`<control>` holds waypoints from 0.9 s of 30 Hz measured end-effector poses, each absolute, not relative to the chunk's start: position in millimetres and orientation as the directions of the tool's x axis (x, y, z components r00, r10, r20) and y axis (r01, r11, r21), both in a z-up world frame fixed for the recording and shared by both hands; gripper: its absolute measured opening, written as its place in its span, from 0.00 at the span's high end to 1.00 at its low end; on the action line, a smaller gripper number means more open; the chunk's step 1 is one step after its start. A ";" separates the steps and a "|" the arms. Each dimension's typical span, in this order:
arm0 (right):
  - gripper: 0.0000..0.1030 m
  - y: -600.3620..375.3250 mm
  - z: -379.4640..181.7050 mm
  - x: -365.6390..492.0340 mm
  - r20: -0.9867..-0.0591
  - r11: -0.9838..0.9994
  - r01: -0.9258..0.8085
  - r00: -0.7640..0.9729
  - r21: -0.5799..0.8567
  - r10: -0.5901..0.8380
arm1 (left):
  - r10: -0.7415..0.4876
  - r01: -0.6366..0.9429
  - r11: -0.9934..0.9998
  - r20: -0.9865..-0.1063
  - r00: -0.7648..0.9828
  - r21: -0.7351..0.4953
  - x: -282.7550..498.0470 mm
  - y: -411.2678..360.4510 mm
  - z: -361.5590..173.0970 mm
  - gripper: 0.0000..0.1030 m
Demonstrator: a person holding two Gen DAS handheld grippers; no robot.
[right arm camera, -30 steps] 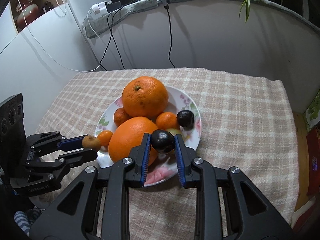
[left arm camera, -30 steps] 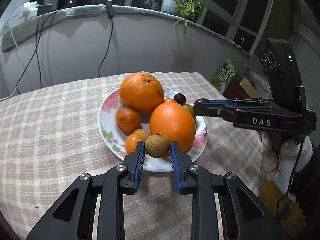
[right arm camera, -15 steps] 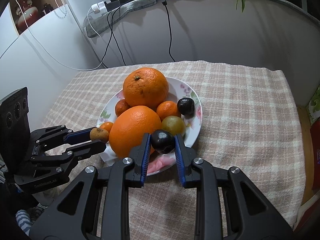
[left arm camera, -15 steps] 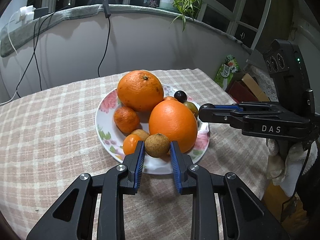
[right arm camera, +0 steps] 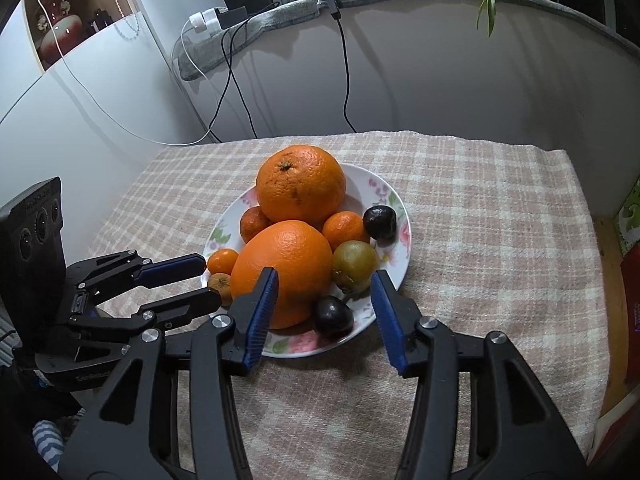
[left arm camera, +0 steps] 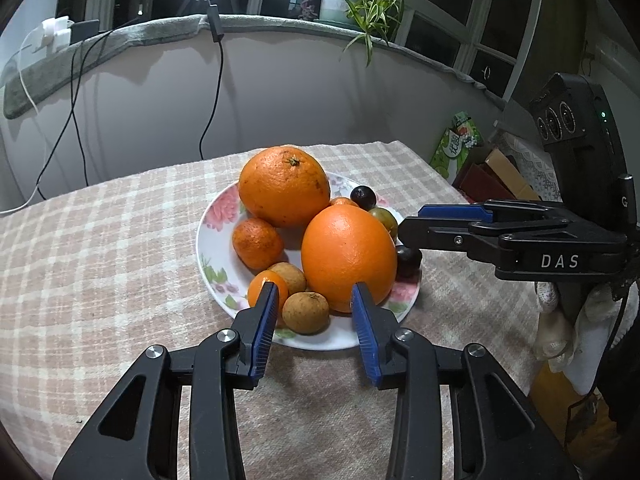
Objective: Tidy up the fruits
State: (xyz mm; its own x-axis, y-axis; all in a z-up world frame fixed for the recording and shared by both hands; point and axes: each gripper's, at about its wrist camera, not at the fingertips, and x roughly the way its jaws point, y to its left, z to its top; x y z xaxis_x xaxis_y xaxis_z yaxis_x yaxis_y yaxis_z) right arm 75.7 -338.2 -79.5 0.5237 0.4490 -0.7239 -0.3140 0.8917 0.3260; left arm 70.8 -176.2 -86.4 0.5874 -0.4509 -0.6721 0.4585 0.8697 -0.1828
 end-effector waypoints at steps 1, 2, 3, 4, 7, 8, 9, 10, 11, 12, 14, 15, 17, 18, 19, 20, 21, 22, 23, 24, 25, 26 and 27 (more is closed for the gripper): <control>0.51 -338.3 -79.4 75.6 -0.724 0.891 -0.314 0.523 0.328 0.450 | -0.451 0.459 0.870 -0.672 0.588 -0.182 70.5 -176.0 -86.1 0.64; 0.51 -338.3 -79.2 75.3 -0.723 0.891 -0.314 0.523 0.329 0.451 | -0.451 0.458 0.870 -0.671 0.588 -0.183 70.3 -175.9 -85.9 0.60; 0.51 -338.1 -79.1 75.3 -0.723 0.891 -0.313 0.523 0.328 0.450 | -0.451 0.458 0.870 -0.670 0.590 -0.183 69.7 -175.5 -85.2 0.58; 0.49 -338.2 -79.2 75.6 -0.723 0.891 -0.314 0.523 0.329 0.451 | -0.451 0.457 0.870 -0.668 0.592 -0.182 69.2 -175.2 -84.6 0.57; 0.41 -338.3 -78.6 75.3 -0.720 0.890 -0.315 0.527 0.328 0.452 | -0.451 0.458 0.870 -0.665 0.595 -0.180 67.3 -174.6 -82.1 0.55; 0.40 -338.3 -77.8 75.1 -0.718 0.890 -0.316 0.529 0.328 0.452 | -0.450 0.456 0.871 -0.664 0.597 -0.180 66.9 -174.4 -81.3 0.50; 0.38 -338.4 -77.0 74.6 -0.717 0.891 -0.315 0.532 0.327 0.451 | -0.449 0.453 0.873 -0.662 0.601 -0.181 66.2 -173.5 -80.2 0.48; 0.35 -338.4 -75.5 73.8 -0.713 0.891 -0.314 0.537 0.328 0.451 | -0.447 0.450 0.875 -0.660 0.604 -0.181 65.4 -172.8 -79.4 0.43; 0.32 -338.6 -74.3 73.3 -0.710 0.892 -0.312 0.541 0.328 0.451 | -0.444 0.445 0.877 -0.658 0.609 -0.180 64.5 -171.8 -78.2 0.39; 0.27 -339.1 -73.1 72.7 -0.708 0.893 -0.309 0.546 0.328 0.449 | -0.435 0.435 0.883 -0.657 0.616 -0.177 63.6 -170.2 -76.9 0.36; 0.22 -339.9 -70.2 70.9 -0.702 0.898 -0.301 0.560 0.322 0.440 | -0.412 0.413 0.896 -0.654 0.635 -0.164 61.4 -167.0 -73.3 0.29; 0.20 -340.2 -68.8 69.8 -0.701 0.901 -0.296 0.567 0.318 0.433 | -0.406 0.406 0.899 -0.653 0.640 -0.161 60.4 -165.6 -72.2 0.29; 0.18 -340.3 -66.5 68.3 -0.701 0.908 -0.286 0.577 0.308 0.419 | -0.396 0.395 0.905 -0.649 0.649 -0.157 58.1 -161.9 -68.8 0.29; 0.18 -340.5 -65.4 67.4 -0.701 0.910 -0.281 0.581 0.304 0.414 | -0.392 0.390 0.907 -0.648 0.653 -0.156 56.9 -160.0 -66.9 0.29; 0.17 -340.4 -64.0 66.1 -0.700 0.913 -0.277 0.586 0.299 0.407 | -0.389 0.385 0.910 -0.646 0.657 -0.155 55.8 -158.3 -65.2 0.27; 0.16 -339.9 -63.0 65.2 -0.700 0.915 -0.276 0.590 0.295 0.403 | -0.383 0.380 0.912 -0.643 0.663 -0.152 54.3 -156.6 -63.6 0.22; 0.15 -339.4 -62.0 63.7 -0.699 0.917 -0.274 0.594 0.289 0.398 | -0.378 0.374 0.915 -0.641 0.668 -0.149 53.1 -155.4 -62.6 0.22; 0.14 -338.4 -60.7 62.0 -0.699 0.921 -0.271 0.600 0.279 0.388 | -0.370 0.367 0.919 -0.640 0.674 -0.145 51.3 -153.9 -61.0 0.22; 0.13 -336.7 -59.3 59.5 -0.700 0.927 -0.268 0.608 0.264 0.375 | -0.365 0.362 0.921 -0.639 0.677 -0.143 50.1 -152.7 -60.0 0.22; 0.13 -335.0 -58.0 57.1 -0.699 0.930 -0.267 0.614 0.253 0.366 | -0.360 0.356 0.924 -0.636 0.683 -0.140 48.4 -151.4 -58.6 0.22; 0.12 -333.1 -56.6 54.1 -0.697 0.934 -0.266 0.623 0.239 0.356 | -0.356 0.352 0.926 -0.634 0.687 -0.138 47.1 -150.3 -57.2 0.22; 0.12 -332.0 -55.9 52.6 -0.695 0.937 -0.262 0.629 0.230 0.347 | -0.355 0.351 0.926 -0.630 0.690 -0.138 45.5 -149.2 -55.9 0.22; 0.12 -330.8 -54.8 50.3 -0.693 0.941 -0.257 0.637 0.222 0.337 | -0.356 0.352 0.926 -0.627 0.693 -0.136 43.8 -148.6 -54.6 0.22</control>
